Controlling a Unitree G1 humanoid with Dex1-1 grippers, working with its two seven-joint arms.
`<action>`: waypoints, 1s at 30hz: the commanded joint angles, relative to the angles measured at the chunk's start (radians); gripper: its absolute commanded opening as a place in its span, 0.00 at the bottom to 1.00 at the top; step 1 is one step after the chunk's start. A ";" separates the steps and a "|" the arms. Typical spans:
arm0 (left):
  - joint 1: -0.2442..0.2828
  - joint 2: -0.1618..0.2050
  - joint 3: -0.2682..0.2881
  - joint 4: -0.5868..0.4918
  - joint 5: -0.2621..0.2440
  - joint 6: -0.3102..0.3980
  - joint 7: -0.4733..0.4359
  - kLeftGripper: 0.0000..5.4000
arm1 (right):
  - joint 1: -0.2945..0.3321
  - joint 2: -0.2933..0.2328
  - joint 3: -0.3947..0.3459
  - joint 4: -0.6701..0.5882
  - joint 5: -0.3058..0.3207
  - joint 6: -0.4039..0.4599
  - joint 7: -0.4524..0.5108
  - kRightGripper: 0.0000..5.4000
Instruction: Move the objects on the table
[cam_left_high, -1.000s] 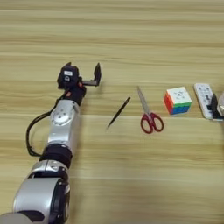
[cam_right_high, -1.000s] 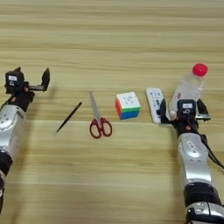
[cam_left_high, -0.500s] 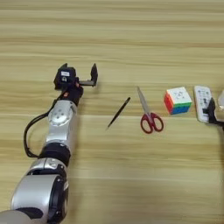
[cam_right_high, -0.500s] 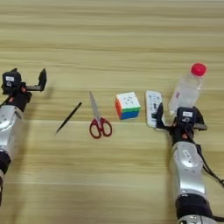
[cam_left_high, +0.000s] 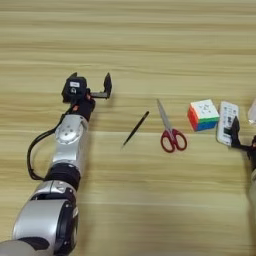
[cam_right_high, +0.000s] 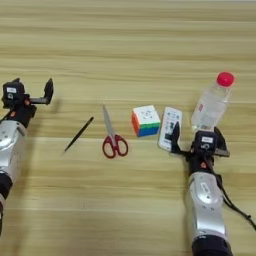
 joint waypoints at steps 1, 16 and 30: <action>-0.027 0.000 -0.002 0.017 0.012 -0.005 -0.001 1.00 | 0.058 0.024 0.014 -0.003 -0.024 -0.007 -0.015 0.99; -0.033 0.000 -0.002 0.036 0.013 -0.010 -0.007 1.00 | 0.093 0.050 0.035 -0.074 -0.026 -0.068 -0.014 0.99; -0.035 -0.001 -0.002 0.042 0.013 -0.012 -0.008 1.00 | 0.118 0.063 0.052 -0.150 -0.058 -0.120 -0.022 0.99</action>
